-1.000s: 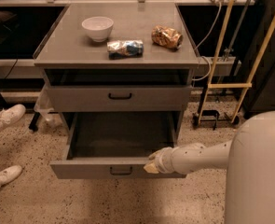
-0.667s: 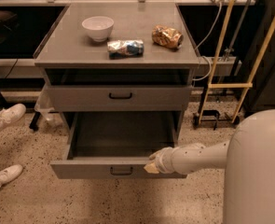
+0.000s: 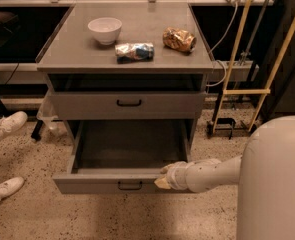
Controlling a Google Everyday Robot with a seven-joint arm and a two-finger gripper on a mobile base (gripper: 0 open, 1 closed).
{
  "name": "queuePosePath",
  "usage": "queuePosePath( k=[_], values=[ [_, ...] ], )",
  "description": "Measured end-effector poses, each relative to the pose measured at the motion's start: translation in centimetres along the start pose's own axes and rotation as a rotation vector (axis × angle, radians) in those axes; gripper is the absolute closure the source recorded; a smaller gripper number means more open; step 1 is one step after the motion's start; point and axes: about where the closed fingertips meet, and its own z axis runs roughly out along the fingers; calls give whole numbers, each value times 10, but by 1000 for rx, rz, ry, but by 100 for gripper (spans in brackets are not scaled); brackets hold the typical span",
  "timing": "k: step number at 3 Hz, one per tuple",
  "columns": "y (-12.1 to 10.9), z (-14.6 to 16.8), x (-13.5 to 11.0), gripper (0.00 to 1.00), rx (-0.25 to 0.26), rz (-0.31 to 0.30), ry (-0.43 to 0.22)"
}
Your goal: Open middle drawer
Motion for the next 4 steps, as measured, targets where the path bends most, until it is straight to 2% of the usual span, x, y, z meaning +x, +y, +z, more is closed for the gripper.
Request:
queuePosePath(
  k=[4],
  values=[
    [8,-2,3,100,-11,-3,22]
  ],
)
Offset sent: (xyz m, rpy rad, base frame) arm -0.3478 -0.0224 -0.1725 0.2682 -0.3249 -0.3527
